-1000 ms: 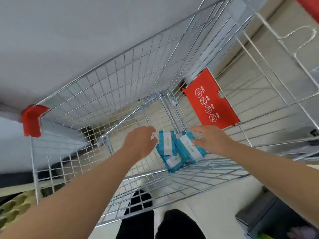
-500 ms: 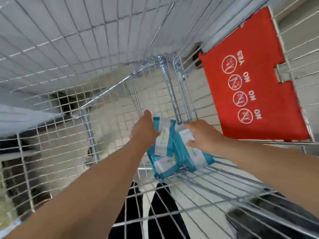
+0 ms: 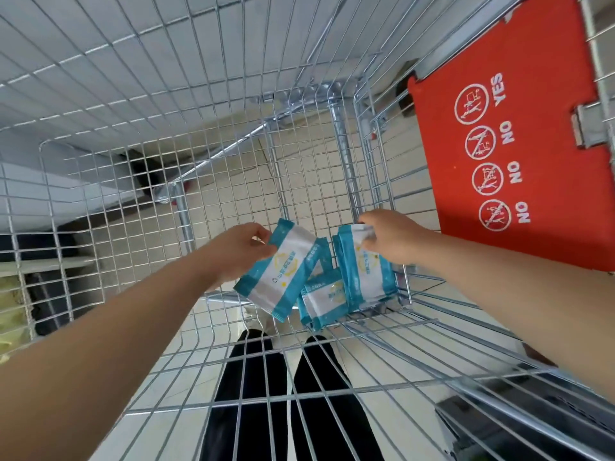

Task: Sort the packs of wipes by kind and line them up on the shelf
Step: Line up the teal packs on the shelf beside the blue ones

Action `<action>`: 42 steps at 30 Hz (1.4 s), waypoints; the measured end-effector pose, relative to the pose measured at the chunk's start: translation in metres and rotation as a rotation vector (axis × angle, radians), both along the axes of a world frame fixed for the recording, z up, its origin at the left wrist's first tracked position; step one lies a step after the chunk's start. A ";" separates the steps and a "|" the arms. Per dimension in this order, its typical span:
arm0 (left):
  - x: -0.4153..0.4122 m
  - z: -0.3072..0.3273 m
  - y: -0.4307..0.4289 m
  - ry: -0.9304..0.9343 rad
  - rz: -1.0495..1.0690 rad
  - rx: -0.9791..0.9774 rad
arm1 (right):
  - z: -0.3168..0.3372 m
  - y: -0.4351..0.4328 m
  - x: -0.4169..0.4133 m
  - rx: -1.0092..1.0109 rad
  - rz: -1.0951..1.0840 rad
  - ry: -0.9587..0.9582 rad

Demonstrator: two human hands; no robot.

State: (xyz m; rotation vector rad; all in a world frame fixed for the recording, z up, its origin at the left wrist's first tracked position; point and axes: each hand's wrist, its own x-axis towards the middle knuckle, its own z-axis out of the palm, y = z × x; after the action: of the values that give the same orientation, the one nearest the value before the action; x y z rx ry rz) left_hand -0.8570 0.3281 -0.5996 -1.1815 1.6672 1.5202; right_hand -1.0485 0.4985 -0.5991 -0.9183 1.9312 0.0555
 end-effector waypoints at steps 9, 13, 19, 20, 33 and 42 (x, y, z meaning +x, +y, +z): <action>0.008 -0.011 0.029 -0.026 0.123 0.056 | -0.013 0.005 0.001 -0.117 0.019 0.023; 0.008 -0.010 0.035 -0.008 0.164 0.068 | 0.003 -0.001 -0.012 -0.271 0.016 0.173; 0.002 -0.011 0.052 -0.019 0.140 0.075 | 0.022 -0.018 -0.019 -0.380 -0.099 0.349; 0.001 -0.011 0.054 -0.021 0.136 0.078 | 0.024 -0.020 -0.018 -0.392 -0.091 0.377; -0.010 -0.023 0.070 0.037 -0.103 -0.017 | 0.024 -0.024 -0.029 -0.417 -0.228 0.333; 0.009 0.036 0.030 -0.022 -0.002 -0.053 | 0.060 -0.034 -0.016 -0.431 -0.311 0.290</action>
State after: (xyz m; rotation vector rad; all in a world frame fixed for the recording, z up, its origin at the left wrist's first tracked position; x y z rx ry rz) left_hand -0.8485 0.3576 -0.5640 -1.2194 1.7029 1.4650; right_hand -1.0640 0.4644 -0.5392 -0.9075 2.3906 -0.4481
